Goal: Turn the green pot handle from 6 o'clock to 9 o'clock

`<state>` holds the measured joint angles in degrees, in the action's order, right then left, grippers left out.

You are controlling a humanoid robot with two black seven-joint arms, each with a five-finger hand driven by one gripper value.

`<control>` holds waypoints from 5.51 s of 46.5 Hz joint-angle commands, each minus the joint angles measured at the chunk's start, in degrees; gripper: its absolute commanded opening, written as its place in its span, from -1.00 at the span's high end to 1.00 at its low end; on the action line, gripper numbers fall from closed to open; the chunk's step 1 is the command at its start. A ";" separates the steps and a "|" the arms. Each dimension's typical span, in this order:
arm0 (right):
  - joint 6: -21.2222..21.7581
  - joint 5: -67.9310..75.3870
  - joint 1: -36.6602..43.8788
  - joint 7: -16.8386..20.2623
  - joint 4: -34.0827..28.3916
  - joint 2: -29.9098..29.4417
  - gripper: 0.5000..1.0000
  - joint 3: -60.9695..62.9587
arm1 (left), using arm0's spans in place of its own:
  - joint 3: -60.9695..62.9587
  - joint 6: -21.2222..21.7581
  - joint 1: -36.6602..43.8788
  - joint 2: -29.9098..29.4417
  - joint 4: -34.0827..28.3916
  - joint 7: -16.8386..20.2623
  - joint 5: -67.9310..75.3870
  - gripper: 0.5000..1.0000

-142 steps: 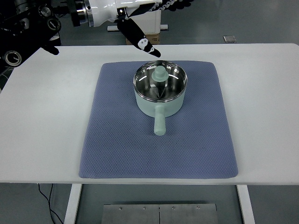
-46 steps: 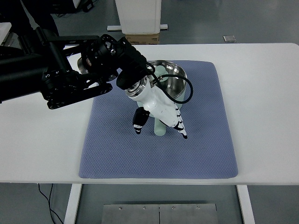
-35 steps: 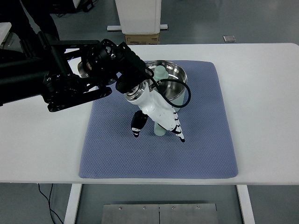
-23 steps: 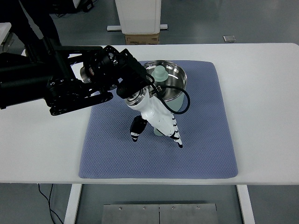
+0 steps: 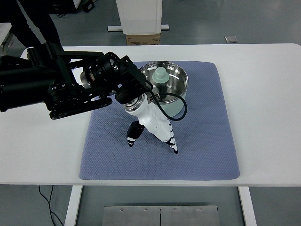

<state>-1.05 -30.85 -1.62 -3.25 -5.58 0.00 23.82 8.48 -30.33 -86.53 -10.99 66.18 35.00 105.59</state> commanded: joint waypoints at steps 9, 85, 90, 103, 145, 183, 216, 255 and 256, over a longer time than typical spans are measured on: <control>0.00 0.00 0.04 0.00 0.04 0.00 -1.00 0.00 | 0.83 0.00 -0.66 -0.87 0.01 0.00 0.05 -1.00; 0.00 0.00 0.04 0.00 0.04 0.00 -1.00 0.00 | 4.61 -0.08 -2.33 -10.36 0.09 0.00 0.14 -1.00; 0.00 0.00 0.04 0.00 -0.13 0.00 -1.00 0.00 | 4.61 0.09 -2.42 -10.80 0.01 0.00 1.63 -1.00; 0.00 0.00 0.04 0.00 -0.13 0.00 -1.00 0.00 | 4.61 0.18 -2.33 -12.82 -0.43 0.00 3.48 -1.00; 0.00 0.00 0.04 0.00 0.04 0.00 -1.00 0.00 | 4.61 4.05 0.57 -14.76 -8.17 0.00 7.44 -1.00; 0.00 0.00 0.04 0.00 0.04 0.00 -1.00 0.00 | 4.44 1.67 -3.91 -17.92 -2.11 0.00 0.85 -1.00; 0.00 0.00 0.04 0.00 0.04 0.00 -1.00 0.00 | 2.59 2.46 -11.91 -25.22 -5.09 0.00 -56.09 -1.00; 0.00 0.00 -0.05 0.00 0.04 0.00 -1.00 0.00 | -8.04 14.86 13.48 -8.88 -35.41 0.00 -117.45 -1.00; 0.00 0.00 0.03 0.00 -0.13 0.00 -1.00 0.00 | -9.09 14.86 14.10 -8.09 -35.94 0.00 -117.72 -1.00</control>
<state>-1.06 -30.85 -1.59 -3.25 -5.69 0.00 23.82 2.04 -15.42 -74.08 -21.06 31.86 35.03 -5.74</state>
